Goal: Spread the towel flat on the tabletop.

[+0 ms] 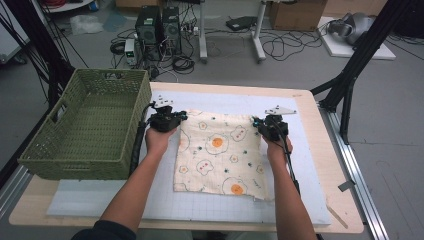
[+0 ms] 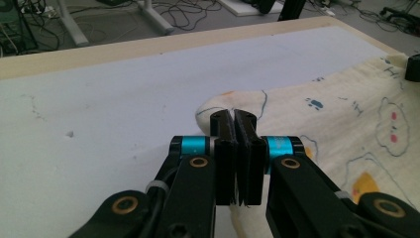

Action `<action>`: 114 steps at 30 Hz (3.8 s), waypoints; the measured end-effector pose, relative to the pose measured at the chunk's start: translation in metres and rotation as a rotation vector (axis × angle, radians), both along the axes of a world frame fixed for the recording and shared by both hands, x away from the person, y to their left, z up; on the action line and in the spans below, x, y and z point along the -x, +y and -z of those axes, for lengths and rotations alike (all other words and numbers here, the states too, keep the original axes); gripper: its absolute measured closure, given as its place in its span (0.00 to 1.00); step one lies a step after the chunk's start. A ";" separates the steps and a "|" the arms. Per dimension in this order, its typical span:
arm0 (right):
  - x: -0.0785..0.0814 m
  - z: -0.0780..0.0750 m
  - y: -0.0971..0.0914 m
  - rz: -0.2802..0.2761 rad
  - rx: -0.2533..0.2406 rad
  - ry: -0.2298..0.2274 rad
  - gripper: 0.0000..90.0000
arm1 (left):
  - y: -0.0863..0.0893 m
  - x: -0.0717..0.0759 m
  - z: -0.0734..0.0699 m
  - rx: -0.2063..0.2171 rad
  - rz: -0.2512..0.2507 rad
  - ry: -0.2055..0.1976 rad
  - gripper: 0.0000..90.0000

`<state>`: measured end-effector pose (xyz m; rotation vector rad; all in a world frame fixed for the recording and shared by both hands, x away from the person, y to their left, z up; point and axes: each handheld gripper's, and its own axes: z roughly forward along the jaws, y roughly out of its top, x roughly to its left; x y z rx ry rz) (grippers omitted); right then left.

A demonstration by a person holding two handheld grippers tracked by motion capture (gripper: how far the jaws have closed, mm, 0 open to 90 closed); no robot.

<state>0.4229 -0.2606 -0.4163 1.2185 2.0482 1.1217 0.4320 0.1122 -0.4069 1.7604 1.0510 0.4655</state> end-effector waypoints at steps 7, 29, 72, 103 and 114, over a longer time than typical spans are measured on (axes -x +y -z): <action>0.009 -0.006 0.002 -0.030 0.028 0.006 0.98 | 0.000 0.011 -0.009 0.013 0.028 -0.022 0.96; 0.069 -0.009 -0.006 -0.110 0.009 -0.002 0.98 | 0.011 0.076 0.001 0.030 0.109 -0.069 0.96; 0.174 0.005 -0.030 -0.213 -0.081 -0.019 0.87 | 0.033 0.159 0.035 0.071 0.200 0.013 0.71; 0.161 0.028 -0.017 -0.224 0.042 0.189 0.96 | 0.046 0.150 0.039 0.075 0.114 0.026 0.62; 0.169 0.010 -0.025 -0.144 0.099 0.071 0.97 | 0.035 0.147 0.038 0.056 0.124 0.089 0.66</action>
